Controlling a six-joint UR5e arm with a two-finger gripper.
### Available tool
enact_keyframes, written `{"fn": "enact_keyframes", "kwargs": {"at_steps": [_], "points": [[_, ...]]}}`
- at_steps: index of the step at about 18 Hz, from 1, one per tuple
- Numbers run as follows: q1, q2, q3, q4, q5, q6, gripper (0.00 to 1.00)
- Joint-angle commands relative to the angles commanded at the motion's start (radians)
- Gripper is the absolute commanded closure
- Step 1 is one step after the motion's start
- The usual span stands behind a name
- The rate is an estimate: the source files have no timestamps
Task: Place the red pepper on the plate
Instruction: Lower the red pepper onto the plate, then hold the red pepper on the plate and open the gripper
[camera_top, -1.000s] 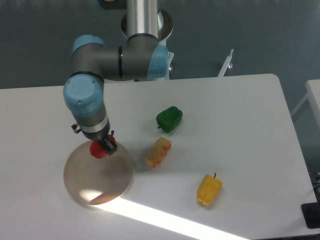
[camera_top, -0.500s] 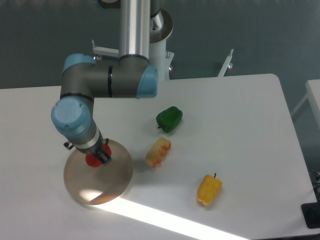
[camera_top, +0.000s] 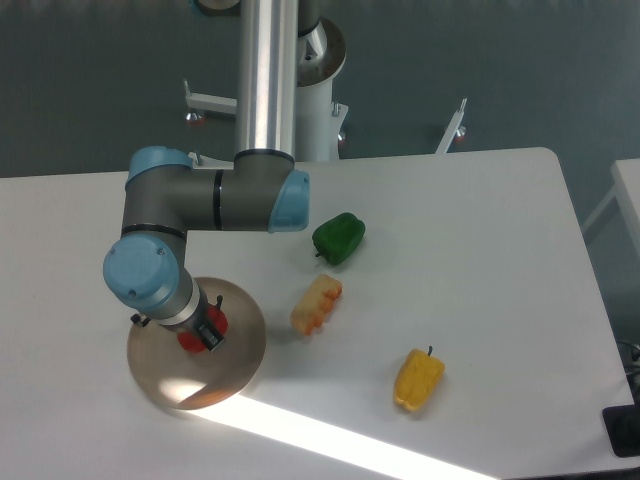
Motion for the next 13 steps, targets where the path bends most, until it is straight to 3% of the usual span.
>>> {"fn": "enact_keyframes", "kwargs": {"at_steps": [13], "points": [[-0.002, -0.014, 0.003, -0.002, 0.025, 0.002, 0.49]]}}
